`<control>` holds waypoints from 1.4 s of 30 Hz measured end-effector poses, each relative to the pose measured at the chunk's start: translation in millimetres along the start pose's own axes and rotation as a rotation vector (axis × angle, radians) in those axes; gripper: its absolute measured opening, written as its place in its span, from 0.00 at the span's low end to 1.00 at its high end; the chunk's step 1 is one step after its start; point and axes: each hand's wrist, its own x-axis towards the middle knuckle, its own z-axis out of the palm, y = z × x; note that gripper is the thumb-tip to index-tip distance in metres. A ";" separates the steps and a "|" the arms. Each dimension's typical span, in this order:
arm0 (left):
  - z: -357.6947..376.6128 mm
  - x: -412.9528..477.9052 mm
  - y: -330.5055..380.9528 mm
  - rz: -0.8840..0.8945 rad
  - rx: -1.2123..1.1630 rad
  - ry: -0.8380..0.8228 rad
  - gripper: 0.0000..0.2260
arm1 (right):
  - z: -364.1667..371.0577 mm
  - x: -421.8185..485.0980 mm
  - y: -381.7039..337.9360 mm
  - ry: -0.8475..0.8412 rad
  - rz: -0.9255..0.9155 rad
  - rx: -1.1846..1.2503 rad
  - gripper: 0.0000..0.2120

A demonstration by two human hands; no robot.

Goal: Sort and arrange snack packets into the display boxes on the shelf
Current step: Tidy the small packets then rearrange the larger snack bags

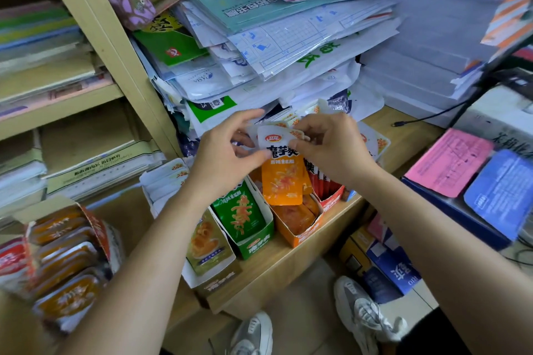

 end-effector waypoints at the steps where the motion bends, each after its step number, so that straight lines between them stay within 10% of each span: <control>1: 2.2 0.7 1.3 -0.003 0.003 0.027 0.25 | -0.1 0.2 -0.4 -0.012 0.011 0.033 0.03; 7: 4.4 -1.8 1.6 -0.030 0.090 0.014 0.10 | -0.9 -9.7 -10.0 -0.077 -0.084 -0.002 0.08; 12: -1.6 -6.3 -1.8 -0.040 0.157 0.173 0.06 | -8.5 -32.8 -16.6 0.205 -0.149 -0.064 0.09; 21: 7.9 -4.5 -8.0 -0.017 0.352 0.337 0.08 | 18.4 -86.1 1.6 -0.343 -0.168 -0.498 0.20; 42: 10.6 -3.8 -7.4 -0.002 0.406 0.101 0.10 | 9.5 -129.4 7.3 -0.120 0.410 -0.254 0.08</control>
